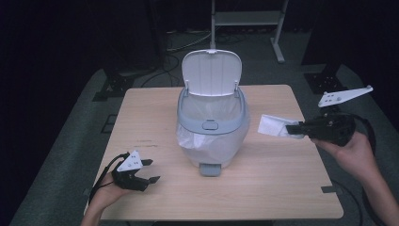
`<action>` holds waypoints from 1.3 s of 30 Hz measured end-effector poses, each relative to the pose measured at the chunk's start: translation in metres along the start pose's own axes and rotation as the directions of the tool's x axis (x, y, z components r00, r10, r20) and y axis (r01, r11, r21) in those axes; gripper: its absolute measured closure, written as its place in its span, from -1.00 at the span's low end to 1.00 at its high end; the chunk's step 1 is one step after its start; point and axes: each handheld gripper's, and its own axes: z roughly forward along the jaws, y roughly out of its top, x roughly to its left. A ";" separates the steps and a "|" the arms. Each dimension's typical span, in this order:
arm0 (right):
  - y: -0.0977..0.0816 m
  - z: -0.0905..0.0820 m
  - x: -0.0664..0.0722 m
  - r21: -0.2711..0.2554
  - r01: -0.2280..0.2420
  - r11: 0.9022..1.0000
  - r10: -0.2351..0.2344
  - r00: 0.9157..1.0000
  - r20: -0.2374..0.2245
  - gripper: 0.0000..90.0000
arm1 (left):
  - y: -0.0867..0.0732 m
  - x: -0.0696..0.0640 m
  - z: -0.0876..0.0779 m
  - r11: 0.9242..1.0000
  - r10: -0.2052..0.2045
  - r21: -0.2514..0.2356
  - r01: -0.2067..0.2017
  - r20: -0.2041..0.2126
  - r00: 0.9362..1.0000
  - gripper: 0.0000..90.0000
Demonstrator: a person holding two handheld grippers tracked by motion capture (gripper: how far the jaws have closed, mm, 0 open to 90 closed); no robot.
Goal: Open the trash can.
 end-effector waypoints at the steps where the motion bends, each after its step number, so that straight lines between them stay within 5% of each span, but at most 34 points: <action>1: 0.002 -0.001 0.000 -0.001 0.004 1.000 -0.004 1.000 -0.001 0.85 | 0.000 0.000 0.000 1.000 0.002 0.000 -0.002 -0.003 1.000 -0.30; 16: 0.024 -0.008 0.002 -0.020 0.012 1.000 -0.013 0.999 -0.033 0.85 | -0.003 0.000 0.001 1.000 -0.008 0.006 0.008 -0.016 1.000 -0.34; 39: 0.078 -0.013 0.026 -0.041 0.103 0.994 -0.106 0.993 -0.058 0.85 | -0.006 0.000 0.000 1.000 -0.013 0.012 0.013 -0.021 1.000 -0.36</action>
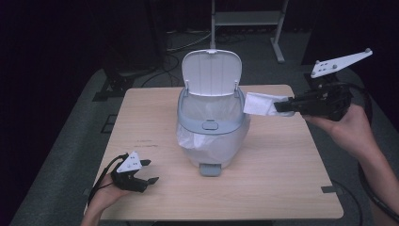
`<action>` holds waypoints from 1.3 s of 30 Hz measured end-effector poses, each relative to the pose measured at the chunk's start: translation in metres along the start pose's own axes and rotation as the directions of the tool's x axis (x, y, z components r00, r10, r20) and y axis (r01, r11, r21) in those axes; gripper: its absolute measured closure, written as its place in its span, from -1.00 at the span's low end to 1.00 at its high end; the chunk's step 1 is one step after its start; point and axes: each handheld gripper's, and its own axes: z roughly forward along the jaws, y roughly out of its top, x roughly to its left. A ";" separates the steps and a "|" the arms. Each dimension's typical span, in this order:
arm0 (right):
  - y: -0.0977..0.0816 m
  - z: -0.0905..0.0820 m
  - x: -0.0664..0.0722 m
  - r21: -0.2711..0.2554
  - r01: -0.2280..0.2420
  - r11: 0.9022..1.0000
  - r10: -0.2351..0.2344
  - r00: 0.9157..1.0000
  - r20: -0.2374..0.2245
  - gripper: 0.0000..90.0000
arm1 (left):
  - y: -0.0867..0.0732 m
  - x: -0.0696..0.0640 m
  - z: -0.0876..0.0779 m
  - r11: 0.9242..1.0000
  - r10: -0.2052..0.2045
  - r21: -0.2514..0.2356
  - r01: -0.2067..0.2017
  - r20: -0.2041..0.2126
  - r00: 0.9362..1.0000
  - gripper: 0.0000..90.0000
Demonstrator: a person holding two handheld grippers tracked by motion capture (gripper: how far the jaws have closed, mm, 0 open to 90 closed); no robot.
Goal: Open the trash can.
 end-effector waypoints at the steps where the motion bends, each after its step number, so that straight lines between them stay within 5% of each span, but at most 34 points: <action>1: 0.000 0.000 0.000 0.000 0.000 1.000 0.000 1.000 0.000 0.85 | 0.000 0.000 0.000 1.000 0.000 0.000 0.000 0.000 1.000 -0.35; 17: 0.033 0.003 0.011 -0.006 0.037 0.999 -0.038 0.999 -0.027 0.84 | 0.000 0.001 -0.001 1.000 -0.002 -0.007 0.001 -0.004 1.000 -0.36; 39: 0.071 0.050 0.020 0.034 0.076 0.997 -0.072 0.992 -0.100 0.84 | -0.003 0.002 -0.005 1.000 -0.003 -0.010 0.003 -0.017 1.000 -0.36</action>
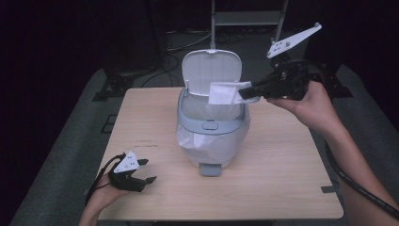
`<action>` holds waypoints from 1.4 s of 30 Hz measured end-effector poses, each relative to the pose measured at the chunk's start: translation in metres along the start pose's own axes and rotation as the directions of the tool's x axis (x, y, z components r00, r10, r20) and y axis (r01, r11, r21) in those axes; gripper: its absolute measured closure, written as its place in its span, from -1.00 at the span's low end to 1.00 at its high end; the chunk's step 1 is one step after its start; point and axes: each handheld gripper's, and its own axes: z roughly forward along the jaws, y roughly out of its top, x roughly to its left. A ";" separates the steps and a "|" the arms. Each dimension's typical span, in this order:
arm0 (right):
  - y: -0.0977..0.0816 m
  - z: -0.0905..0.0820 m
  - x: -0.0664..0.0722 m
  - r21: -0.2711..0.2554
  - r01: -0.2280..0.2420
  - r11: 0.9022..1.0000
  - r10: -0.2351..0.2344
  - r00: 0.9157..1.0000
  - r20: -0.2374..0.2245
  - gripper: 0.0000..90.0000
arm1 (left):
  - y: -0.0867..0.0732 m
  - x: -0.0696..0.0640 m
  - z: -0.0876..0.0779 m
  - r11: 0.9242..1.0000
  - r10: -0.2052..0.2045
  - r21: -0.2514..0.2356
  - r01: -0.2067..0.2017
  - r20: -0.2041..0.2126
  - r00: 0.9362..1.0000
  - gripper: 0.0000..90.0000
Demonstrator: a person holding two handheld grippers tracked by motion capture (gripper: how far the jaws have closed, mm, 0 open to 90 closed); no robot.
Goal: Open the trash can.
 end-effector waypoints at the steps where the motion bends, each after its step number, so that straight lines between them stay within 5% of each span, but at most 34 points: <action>1: 0.001 0.002 0.000 0.001 -0.002 1.000 0.002 1.000 -0.005 0.84 | 0.000 0.000 0.000 1.000 -0.001 0.000 0.001 -0.001 1.000 -0.36; 20: 0.018 0.036 -0.006 0.028 -0.005 1.000 0.006 0.999 -0.044 0.83 | -0.001 0.000 -0.002 1.000 0.009 0.006 -0.008 -0.003 1.000 -0.36; 42: 0.015 0.068 -0.022 0.068 -0.037 0.997 0.041 0.998 -0.057 0.81 | -0.002 0.000 -0.002 1.000 0.007 0.003 -0.007 -0.001 1.000 -0.36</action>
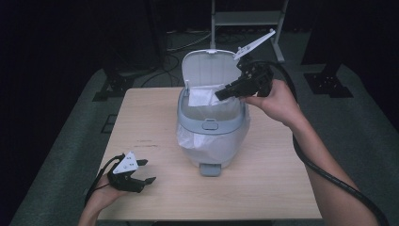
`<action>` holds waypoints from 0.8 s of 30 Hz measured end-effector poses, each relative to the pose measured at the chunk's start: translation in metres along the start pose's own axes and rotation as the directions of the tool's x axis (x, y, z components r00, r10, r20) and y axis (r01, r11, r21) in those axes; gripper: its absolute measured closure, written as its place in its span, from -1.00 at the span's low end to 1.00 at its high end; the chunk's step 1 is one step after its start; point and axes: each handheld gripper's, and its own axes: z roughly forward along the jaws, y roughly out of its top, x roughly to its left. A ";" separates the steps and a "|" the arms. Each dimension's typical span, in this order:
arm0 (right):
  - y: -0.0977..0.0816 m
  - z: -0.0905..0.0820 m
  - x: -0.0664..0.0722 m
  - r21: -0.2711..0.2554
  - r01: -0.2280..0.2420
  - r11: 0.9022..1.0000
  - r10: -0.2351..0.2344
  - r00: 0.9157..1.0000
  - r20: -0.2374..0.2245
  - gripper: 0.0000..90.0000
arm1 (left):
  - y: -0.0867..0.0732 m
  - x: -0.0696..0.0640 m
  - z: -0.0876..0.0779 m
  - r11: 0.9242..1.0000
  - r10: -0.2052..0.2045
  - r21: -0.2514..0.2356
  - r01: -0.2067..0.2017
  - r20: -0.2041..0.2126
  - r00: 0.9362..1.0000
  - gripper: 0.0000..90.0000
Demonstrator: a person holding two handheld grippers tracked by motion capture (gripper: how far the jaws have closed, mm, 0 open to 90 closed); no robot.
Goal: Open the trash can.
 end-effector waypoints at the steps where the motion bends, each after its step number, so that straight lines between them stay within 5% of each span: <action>1: 0.000 0.001 0.000 0.000 -0.004 1.000 0.004 1.000 -0.001 0.81 | 0.000 0.000 0.000 1.000 0.000 0.003 0.000 -0.001 1.000 -0.36; 24: -0.010 0.023 -0.018 0.028 -0.043 0.999 0.044 0.999 -0.012 0.77 | -0.001 0.000 0.000 1.000 -0.005 -0.002 0.005 0.001 1.000 -0.36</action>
